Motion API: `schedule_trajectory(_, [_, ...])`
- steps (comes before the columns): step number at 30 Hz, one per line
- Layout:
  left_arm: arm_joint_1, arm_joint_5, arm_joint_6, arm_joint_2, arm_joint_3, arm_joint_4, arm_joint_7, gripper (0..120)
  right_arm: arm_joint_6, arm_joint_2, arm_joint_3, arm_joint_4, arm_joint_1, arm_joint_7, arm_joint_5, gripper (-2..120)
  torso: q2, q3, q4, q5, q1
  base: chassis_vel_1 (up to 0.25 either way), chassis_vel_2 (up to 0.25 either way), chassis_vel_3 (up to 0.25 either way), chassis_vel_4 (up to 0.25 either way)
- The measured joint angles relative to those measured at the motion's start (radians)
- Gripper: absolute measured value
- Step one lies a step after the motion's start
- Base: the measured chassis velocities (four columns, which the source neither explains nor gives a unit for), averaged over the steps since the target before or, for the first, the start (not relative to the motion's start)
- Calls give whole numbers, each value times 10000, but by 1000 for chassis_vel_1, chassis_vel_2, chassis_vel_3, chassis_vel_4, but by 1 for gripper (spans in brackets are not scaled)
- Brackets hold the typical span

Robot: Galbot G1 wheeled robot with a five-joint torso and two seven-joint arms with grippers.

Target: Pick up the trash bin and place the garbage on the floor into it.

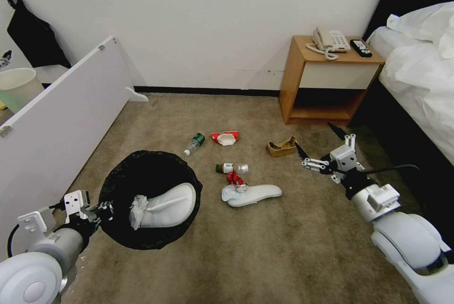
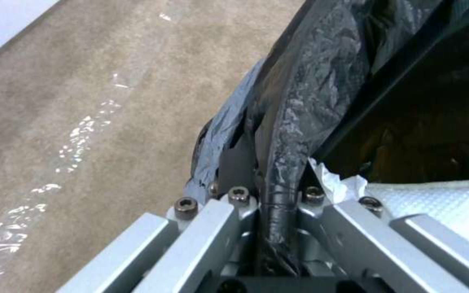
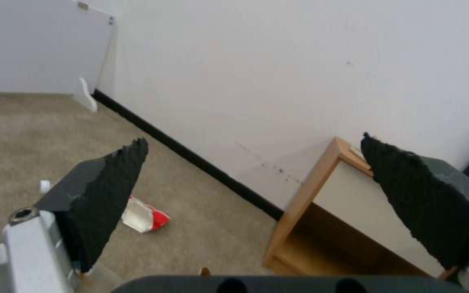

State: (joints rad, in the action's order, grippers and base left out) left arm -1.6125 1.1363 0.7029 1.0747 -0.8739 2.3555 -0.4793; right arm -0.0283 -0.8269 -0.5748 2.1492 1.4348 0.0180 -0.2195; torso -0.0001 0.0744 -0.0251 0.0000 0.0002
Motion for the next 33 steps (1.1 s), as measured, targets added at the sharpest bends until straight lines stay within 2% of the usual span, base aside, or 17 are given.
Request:
schedule_trajectory(6, [219, 173, 26, -111, 87, -49, -81, 1, -112, -296, -146, 70, 232, -87, 287, 100, 0, 0, 1, 0, 1, 0, 0, 0, 0])
schedule_trajectory(17, [181, 178, 33, -75, 74, -101, -105, 1, -107, -429, -1, 38, 192, -84, 333, 100, 1, 0, 2, 1, 0, 0, 0, 0, 0])
schedule_trajectory(33, [288, -37, -4, 65, 298, -277, -67, 1, 467, -437, -50, -15, 282, -138, 226, 100, 0, 1, 1, 0, 0, 0, 0, 0, 0])
